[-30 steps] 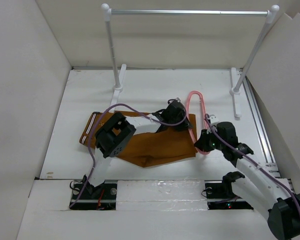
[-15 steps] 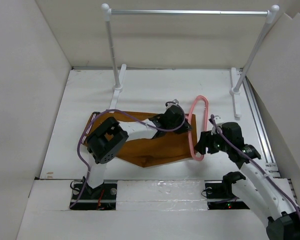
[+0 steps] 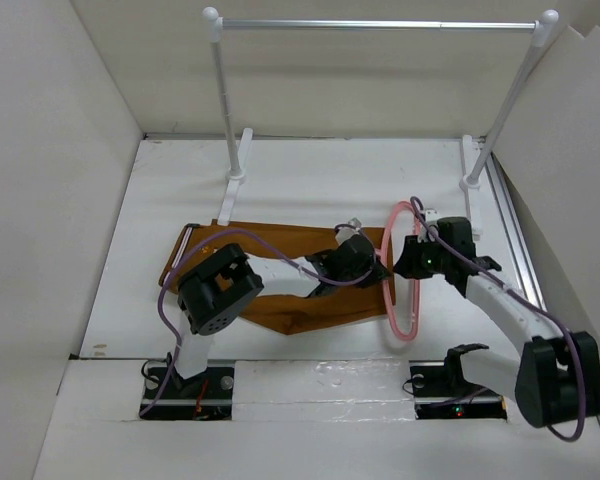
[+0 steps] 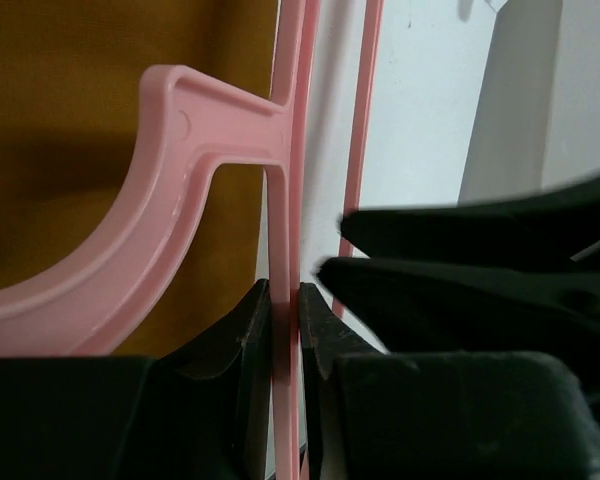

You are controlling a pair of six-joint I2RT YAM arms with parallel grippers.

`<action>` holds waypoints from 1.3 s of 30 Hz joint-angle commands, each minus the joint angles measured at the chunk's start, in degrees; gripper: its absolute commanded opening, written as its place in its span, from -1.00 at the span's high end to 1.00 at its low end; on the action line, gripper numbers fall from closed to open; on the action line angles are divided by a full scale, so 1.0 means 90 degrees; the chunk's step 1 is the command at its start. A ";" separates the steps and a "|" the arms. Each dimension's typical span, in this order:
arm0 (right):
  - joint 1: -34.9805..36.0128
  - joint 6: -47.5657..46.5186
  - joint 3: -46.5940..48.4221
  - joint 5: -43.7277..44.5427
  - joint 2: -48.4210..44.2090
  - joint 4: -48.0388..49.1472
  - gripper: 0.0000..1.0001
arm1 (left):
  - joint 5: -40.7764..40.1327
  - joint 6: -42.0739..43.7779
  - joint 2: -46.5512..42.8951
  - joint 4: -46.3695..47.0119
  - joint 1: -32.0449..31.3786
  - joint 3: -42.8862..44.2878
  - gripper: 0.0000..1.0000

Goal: Place the trousers on the hanger

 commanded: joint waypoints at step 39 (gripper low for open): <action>-0.3628 -0.0322 0.0805 -0.2112 0.0574 0.0407 1.00 | -0.2373 0.1834 -0.2086 -0.1301 0.0261 -0.2070 1.00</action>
